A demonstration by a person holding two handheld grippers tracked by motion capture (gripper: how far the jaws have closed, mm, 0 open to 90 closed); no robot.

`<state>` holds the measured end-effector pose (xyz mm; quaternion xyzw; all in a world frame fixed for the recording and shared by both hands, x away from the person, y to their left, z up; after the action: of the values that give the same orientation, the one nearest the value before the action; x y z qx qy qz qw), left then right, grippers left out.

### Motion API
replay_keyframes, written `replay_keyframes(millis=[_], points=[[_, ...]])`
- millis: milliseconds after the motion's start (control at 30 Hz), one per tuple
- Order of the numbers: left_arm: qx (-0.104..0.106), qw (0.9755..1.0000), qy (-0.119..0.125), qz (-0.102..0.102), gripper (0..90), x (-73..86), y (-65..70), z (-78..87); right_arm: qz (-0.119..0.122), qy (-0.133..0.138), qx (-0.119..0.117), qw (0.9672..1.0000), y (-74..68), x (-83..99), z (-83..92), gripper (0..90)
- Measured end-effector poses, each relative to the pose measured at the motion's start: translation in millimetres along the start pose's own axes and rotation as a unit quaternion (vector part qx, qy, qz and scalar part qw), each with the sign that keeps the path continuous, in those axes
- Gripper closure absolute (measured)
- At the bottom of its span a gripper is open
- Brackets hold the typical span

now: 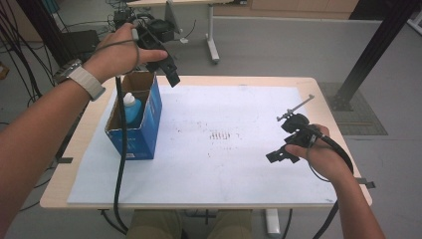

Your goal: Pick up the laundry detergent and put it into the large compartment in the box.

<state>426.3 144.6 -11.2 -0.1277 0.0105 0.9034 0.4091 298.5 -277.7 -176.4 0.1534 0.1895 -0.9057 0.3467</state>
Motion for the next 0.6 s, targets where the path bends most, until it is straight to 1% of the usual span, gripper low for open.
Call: replay_keyframes(millis=[133, 200, 300, 400, 467, 600], points=[[0.01, 0.9998, -0.001, -0.018, 10.5, -5.9, 5.3, -6.5, -0.008, 0.001, 0.001, 1.0, -0.4, 4.3, 2.0, 8.9], [0.014, 0.9994, -0.004, -0.031, 10.5, -9.2, 8.0, -9.8, -0.011, 0.002, 0.002, 0.9999, -0.8, 6.7, 2.9, 8.9], [0.018, 0.9989, -0.004, -0.044, 10.5, -11.5, 11.2, -13.2, -0.013, 0.001, 0.004, 0.9999, -1.5, 8.9, 3.8, 8.9], [0.022, 0.9976, -0.001, -0.065, 10.5, -13.2, 16.1, -15.6, -0.014, 0.001, 0.006, 0.9999, -2.3, 9.9, 5.1, 8.9], [0.032, 0.9964, -0.003, -0.078, 10.5, -15.1, 16.8, -18.2, -0.016, 0.001, 0.009, 0.9998, -3.2, 10.4, 6.3, 8.9], [0.038, 0.9943, -0.005, -0.099, 10.5, -16.4, 22.4, -25.8, -0.018, 0.005, 0.013, 0.9997, -5.7, 11.5, 8.6, 8.7]])
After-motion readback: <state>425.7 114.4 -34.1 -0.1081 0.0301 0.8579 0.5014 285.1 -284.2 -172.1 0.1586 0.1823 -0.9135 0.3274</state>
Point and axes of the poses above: each handheld gripper's, and its own axes: z roughly backward along the jaws, x roughly out of its underside, y roughly to its right, the point moved 2 cm from there along -z, roughly forward along the jaws, and after that the axes turned 7 degrees about -x, right-handed, at the moved point
